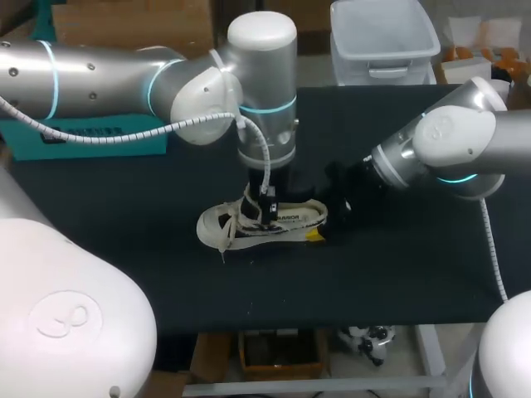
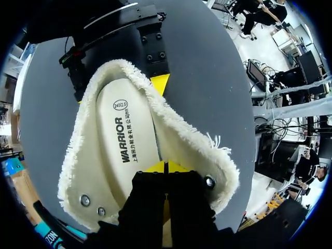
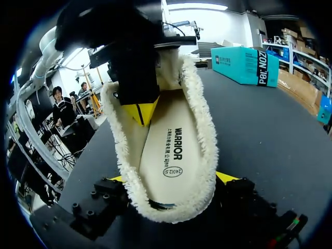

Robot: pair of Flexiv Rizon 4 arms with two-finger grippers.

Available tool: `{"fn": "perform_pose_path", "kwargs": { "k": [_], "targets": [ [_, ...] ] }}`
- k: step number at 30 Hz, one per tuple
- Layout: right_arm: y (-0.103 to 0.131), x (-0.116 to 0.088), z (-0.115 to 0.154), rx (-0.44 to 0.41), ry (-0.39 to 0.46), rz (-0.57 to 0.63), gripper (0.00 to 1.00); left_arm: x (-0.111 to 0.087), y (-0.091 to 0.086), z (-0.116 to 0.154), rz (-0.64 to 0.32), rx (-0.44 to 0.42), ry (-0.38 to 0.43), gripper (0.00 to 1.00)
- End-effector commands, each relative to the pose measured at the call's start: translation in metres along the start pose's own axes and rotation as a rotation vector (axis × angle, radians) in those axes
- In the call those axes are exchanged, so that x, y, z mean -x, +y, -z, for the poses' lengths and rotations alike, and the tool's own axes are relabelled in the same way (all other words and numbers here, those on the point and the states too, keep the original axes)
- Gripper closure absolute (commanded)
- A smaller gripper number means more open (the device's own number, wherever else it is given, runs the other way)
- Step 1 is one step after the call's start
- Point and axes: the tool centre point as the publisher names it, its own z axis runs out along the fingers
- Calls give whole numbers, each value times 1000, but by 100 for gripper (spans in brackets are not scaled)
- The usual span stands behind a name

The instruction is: Open the shoe tongue, take the insole out of the shoe, put the insole back into the shoe, and pack the shoe into the shoebox

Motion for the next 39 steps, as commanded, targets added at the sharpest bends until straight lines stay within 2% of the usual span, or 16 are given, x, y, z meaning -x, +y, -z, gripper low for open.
{"fn": "perform_pose_path", "kwargs": {
  "k": [1, 10, 20, 21, 23, 27, 33, 39],
  "targets": [
    [-9, -1, -8, 3, 2, -1, 100, 3, -2, -15, 17, 3, 4, 100],
    [-9, -1, -8, 3, 2, -1, 100, 7, 0, -28, 47, 7, 18, 100],
    [-9, -1, -8, 3, 2, -1, 100, -7, 1, -29, 10, 39, -50, 100],
    [-9, -1, -8, 3, 2, -1, 100, -8, 2, -28, 11, 37, -53, 84],
    [-9, -1, -8, 3, 2, -1, 100, -8, 4, -28, 9, 28, -55, 77],
    [-9, -1, -8, 3, 2, -1, 100, -6, 5, -31, 7, 14, -51, 78],
    [-9, -1, -8, 3, 2, -1, 100, -4, 4, -35, 30, 19, -58, 75],
    [-9, -1, -8, 3, 2, -1, 100, 4, 3, -46, 62, 45, -81, 80]
  ]
}}
